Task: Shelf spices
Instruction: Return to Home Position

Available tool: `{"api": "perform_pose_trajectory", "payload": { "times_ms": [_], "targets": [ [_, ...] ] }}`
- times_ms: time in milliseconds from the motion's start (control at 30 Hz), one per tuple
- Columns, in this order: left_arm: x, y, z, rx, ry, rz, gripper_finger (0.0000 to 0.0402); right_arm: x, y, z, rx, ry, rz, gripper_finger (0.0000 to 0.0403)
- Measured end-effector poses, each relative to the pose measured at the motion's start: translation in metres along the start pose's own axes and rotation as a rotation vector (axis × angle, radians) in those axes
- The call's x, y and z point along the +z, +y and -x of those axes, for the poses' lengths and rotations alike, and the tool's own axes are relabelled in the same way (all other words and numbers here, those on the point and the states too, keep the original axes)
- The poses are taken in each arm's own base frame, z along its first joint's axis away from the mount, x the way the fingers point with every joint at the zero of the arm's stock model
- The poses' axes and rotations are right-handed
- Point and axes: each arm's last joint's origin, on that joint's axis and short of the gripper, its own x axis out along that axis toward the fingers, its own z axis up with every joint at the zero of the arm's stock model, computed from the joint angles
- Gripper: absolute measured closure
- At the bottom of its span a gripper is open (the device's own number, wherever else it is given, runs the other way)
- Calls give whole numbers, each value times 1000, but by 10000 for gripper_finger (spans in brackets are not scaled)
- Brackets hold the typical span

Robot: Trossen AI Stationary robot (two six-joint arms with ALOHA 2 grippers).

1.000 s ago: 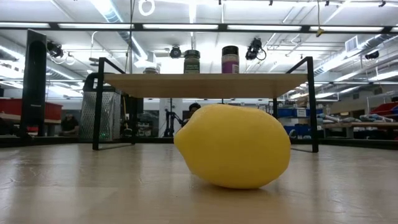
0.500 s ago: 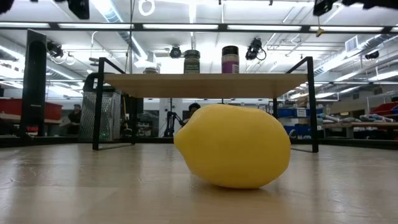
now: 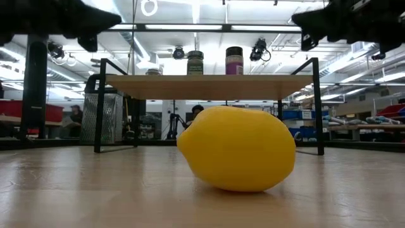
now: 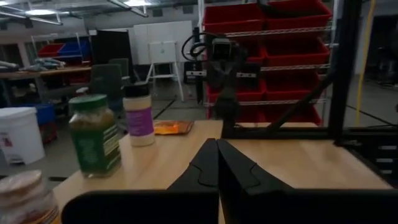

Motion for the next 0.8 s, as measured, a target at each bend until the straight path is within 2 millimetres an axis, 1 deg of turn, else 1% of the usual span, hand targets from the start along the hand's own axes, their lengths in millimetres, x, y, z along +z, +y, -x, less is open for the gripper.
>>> {"api": "perform_pose_trajectory", "payload": {
  "times_ms": [233,467,533,700,800],
  "targets": [
    [-23,7,3,11,21,-9,401,-5,-14,-4,-21,-2,9,403],
    [-35,10,7,17,8,-8,401,-10,-19,-4,-40,17,28,403],
    [-36,11,9,18,1,-8,401,-12,-19,1,-52,-2,39,403],
    [-32,13,16,17,-19,-10,401,-15,-18,18,-110,-57,36,403],
    [-30,15,22,18,-33,-16,401,-19,-15,28,-115,-83,32,403]
  ]
}}
